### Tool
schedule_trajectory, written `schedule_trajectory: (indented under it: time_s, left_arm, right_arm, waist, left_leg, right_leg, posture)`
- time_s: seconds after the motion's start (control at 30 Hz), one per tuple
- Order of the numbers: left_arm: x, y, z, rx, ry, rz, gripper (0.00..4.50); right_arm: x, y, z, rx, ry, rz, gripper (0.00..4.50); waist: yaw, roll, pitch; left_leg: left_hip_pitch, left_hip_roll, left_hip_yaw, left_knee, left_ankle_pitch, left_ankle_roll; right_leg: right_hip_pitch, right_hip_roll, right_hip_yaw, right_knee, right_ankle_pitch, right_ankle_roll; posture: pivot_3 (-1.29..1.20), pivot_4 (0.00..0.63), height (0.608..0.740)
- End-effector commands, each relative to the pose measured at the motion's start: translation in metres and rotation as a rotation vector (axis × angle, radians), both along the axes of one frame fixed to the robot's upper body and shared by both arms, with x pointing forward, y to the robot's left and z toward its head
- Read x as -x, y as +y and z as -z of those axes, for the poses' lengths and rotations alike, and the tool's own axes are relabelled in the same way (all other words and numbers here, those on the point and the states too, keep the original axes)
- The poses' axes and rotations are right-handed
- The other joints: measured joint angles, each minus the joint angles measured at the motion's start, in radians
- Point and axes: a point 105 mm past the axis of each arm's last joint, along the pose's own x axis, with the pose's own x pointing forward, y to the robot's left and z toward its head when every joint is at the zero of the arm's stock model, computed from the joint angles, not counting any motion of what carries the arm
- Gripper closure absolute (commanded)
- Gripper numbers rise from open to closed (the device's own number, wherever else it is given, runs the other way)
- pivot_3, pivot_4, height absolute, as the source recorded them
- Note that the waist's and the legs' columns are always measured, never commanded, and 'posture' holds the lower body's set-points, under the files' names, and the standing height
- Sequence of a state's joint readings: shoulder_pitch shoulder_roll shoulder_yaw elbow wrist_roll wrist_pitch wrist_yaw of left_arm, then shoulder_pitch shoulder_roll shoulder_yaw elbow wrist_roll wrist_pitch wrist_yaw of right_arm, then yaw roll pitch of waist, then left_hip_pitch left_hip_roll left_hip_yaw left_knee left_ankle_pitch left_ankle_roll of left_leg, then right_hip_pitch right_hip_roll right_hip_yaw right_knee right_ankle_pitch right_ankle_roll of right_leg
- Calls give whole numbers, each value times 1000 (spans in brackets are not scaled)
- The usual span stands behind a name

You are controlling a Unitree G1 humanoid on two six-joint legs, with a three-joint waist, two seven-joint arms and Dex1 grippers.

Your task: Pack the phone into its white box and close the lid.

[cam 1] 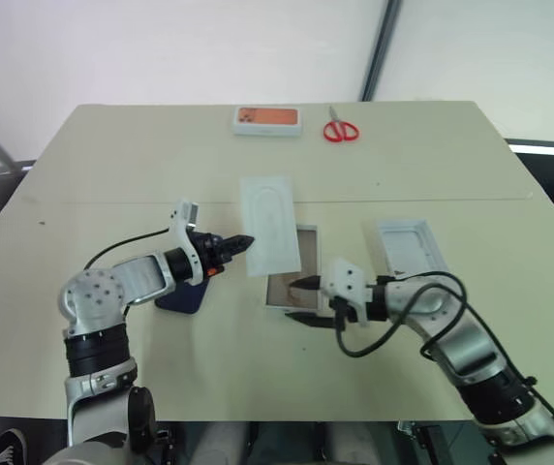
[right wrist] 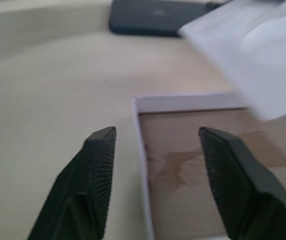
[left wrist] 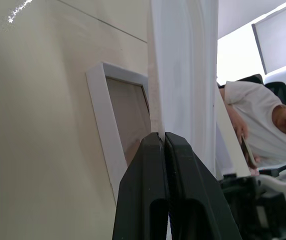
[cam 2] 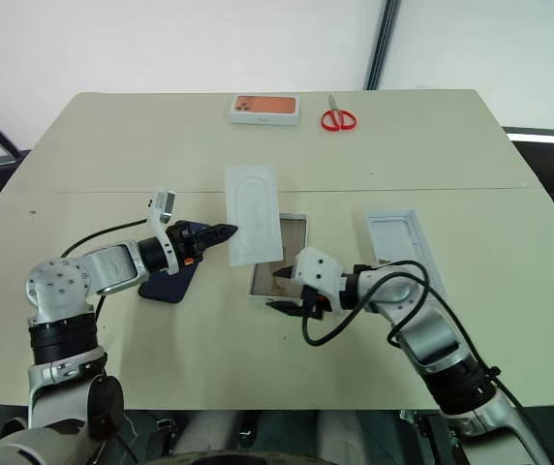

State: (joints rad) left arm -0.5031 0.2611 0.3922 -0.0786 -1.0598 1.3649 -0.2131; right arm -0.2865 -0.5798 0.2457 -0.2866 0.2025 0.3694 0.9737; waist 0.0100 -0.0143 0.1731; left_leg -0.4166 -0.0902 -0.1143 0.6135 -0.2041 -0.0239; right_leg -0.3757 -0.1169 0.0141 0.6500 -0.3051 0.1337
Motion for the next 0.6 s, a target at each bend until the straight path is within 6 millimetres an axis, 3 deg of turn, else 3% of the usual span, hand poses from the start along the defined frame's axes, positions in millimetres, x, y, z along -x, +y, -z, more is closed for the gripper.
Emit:
schedule_trajectory:
  time_s: [0.03,0.13,0.23,0.33,0.47,0.6]
  left_arm:
    - [6,-10,-5,1,-40,29,4500]
    - [11,-21,9,-35,-13,53,4500]
    - [13,-23,22,-41,28,45,4500]
    - [13,-24,24,-41,38,45,4500]
    - [13,-41,24,-36,38,69,4500]
    - [13,-42,27,-59,43,64,4500]
  right_arm:
    - [7,-29,-23,-35,-28,29,1680]
    - [13,-77,-41,-13,-68,114,1680]
    - [1,-95,-48,-23,-109,194,1680]
    - [-4,-99,-50,-26,-129,211,1680]
    - [-9,-93,-49,-31,-147,205,1680]
    - [-10,-90,-46,-36,-154,206,1680]
  waist:
    - [4,1,0]
    - [17,0,0]
    - [3,-2,1]
    - [-1,-1,1]
    - [2,-1,1]
    - [4,-2,1]
  left_leg:
    - [0,0,0,0,0,0]
    - [-2,-2,0,1,-1,2]
    - [-3,-1,2,2,-2,3]
    - [-1,1,2,2,-1,1]
    - [-2,0,2,1,-1,2]
    - [-3,0,1,2,-1,2]
  right_leg:
    - [0,0,0,0,0,0]
    - [1,-1,-1,-3,-1,1]
    - [0,-2,1,-3,0,1]
    - [1,0,0,-2,0,0]
    - [0,-1,0,-2,0,1]
    - [0,-1,0,-2,0,1]
  posture:
    - [0,150,740]
    - [0,150,740]
    - [0,150,740]
    - [0,150,740]
    - [0,150,740]
    - [0,150,740]
